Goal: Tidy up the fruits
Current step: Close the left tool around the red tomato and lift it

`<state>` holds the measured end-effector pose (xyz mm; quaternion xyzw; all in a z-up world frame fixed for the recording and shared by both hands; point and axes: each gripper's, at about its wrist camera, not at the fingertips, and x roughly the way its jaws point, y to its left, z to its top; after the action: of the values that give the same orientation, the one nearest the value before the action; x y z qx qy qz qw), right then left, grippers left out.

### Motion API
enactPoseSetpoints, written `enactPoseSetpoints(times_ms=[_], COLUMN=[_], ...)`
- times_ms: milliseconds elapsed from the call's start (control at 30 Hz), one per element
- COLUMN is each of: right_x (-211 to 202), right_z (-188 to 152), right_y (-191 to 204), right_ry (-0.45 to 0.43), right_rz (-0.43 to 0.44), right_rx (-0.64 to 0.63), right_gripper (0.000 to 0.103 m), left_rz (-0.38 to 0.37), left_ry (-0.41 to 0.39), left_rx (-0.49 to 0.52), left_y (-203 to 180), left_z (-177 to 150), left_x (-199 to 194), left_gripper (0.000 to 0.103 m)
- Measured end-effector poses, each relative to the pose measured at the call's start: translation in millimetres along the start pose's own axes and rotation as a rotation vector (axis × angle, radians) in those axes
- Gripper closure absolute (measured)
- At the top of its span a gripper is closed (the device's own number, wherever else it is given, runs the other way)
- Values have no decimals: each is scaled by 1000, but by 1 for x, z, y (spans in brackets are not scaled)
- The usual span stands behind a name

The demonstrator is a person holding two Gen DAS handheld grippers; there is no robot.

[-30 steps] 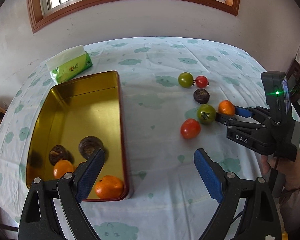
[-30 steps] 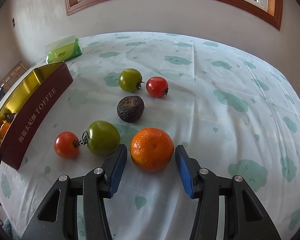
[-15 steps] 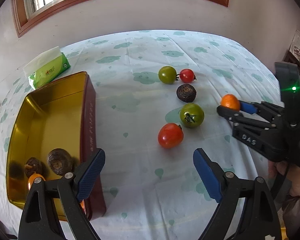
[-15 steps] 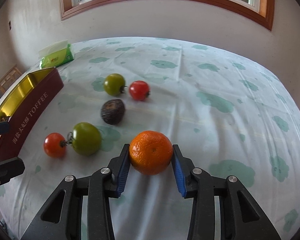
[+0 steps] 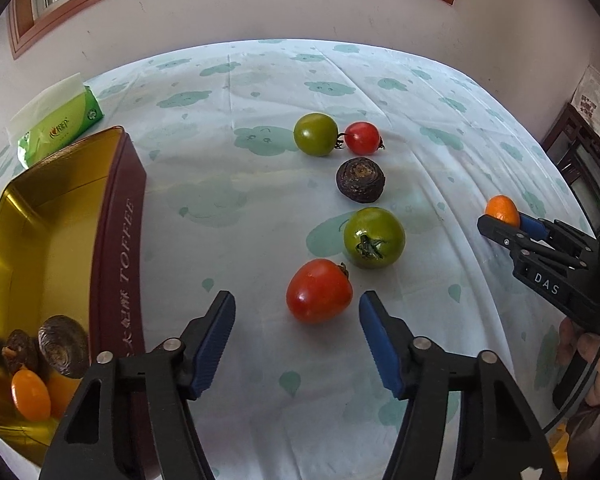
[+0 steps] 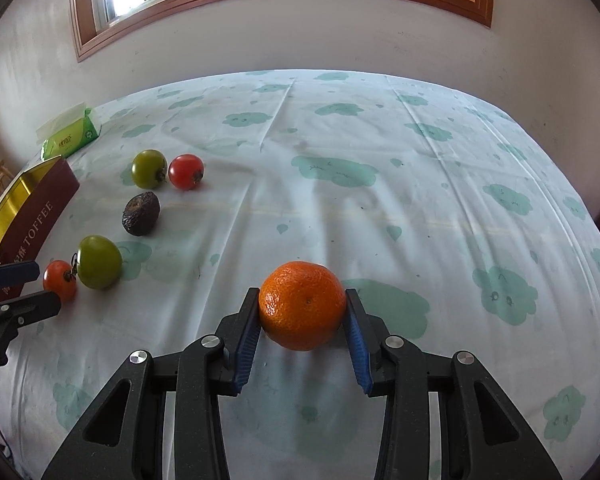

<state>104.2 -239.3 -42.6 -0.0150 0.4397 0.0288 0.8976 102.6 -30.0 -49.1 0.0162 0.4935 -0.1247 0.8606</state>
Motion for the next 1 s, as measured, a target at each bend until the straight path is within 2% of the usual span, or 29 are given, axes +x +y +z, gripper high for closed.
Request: enactPoseSetpoints(times_ms=[233, 367, 1000], right_x=[0, 1, 1], right_z=[-1, -1, -1], right_y=[-2, -1, -1], right_ry=[0, 0, 1], right_rz=[1, 3, -2], right_rx=[0, 2, -1], right_gripper=[61, 61, 61], left_rz=[-11, -19, 14], left_ry=[8, 5, -6], left_rx=[6, 12, -21], left_y=[-4, -7, -2], left_z=[3, 3, -9], left_x=[10, 12, -8], left_gripper=[61, 73, 73])
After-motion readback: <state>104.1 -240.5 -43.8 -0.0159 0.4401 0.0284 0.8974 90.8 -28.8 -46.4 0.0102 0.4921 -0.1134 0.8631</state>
